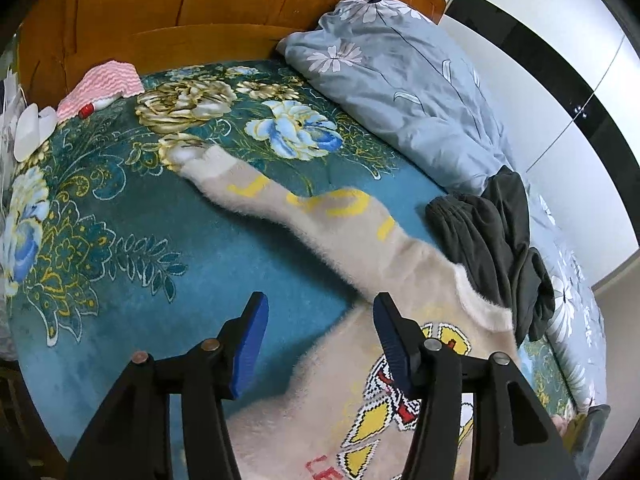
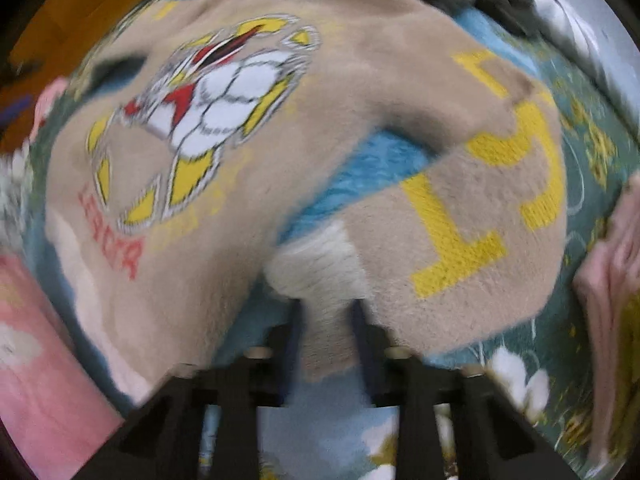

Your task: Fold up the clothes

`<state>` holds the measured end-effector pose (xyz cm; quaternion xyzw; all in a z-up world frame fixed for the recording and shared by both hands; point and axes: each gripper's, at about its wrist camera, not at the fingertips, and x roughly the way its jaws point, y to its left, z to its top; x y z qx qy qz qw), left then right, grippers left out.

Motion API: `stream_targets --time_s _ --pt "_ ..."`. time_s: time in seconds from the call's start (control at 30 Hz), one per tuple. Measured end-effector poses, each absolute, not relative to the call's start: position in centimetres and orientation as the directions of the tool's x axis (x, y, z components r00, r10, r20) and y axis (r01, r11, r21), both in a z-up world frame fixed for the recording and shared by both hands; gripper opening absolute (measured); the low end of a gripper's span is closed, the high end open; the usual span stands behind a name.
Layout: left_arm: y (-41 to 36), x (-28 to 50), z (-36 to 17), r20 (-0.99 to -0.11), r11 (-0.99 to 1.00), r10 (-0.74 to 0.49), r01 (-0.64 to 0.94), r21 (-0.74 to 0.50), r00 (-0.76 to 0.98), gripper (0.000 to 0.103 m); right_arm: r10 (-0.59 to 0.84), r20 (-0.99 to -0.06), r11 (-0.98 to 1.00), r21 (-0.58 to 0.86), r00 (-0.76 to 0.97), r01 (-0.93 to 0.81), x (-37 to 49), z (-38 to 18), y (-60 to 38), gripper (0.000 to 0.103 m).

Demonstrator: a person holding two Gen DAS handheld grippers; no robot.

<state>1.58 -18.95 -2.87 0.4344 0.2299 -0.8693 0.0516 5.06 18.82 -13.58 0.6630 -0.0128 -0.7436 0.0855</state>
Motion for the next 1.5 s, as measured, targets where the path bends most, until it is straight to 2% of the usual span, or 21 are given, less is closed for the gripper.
stream_targets --time_s 0.1,0.2,0.33,0.4,0.53,0.87,1.0,1.27,1.5 --pt "-19.2 1.7 -2.9 -0.776 -0.879 0.119 0.298 -0.372 -0.620 0.058 -0.200 -0.971 -0.980 0.198 -0.129 0.029 3.8 -11.5 20.9 0.003" --pt "-19.7 1.8 -3.1 -0.777 -0.865 0.127 0.315 -0.392 -0.616 0.058 -0.351 -0.911 -0.925 0.374 -0.214 -0.074 2.1 -8.0 23.6 0.003" --pt "-20.1 1.7 -3.4 -0.781 -0.850 0.135 0.334 -0.408 -0.610 0.058 -0.543 -0.757 -0.773 0.620 -0.363 -0.136 -0.5 -3.6 26.7 0.000" --pt "-20.3 1.7 -3.6 -0.780 -0.841 0.141 0.342 -0.419 -0.609 0.058 -0.605 -0.685 -0.709 0.696 -0.407 -0.117 -1.6 -1.8 26.6 0.001" --pt "-20.5 1.7 -4.0 -0.786 -0.831 0.150 0.354 -0.429 -0.599 0.059 -0.682 -0.590 -0.624 0.778 -0.432 -0.076 -4.0 -0.1 24.1 0.001" --pt "-21.9 1.4 -5.8 -0.798 -0.771 0.178 0.423 -0.477 -0.576 0.060 -0.761 -0.471 -0.509 0.860 -0.445 -0.040 -13.1 0.9 14.5 0.001" --pt "-22.2 1.0 -6.3 -0.798 -0.758 0.188 0.433 -0.489 -0.573 0.060 -0.754 -0.503 -0.535 0.843 -0.422 -0.050 -15.9 -0.2 10.4 0.001" --pt "-23.1 0.0 -8.4 -0.807 -0.719 0.220 0.468 -0.514 -0.548 0.060 -0.713 -0.640 -0.616 0.767 -0.287 -0.180 -19.1 -9.1 4.9 0.001" --pt "-24.7 -0.5 -9.9 -0.783 -0.636 0.268 0.508 -0.581 -0.561 0.060 -0.673 -0.708 -0.669 0.707 -0.215 -0.231 -20.2 -14.3 3.2 0.001"
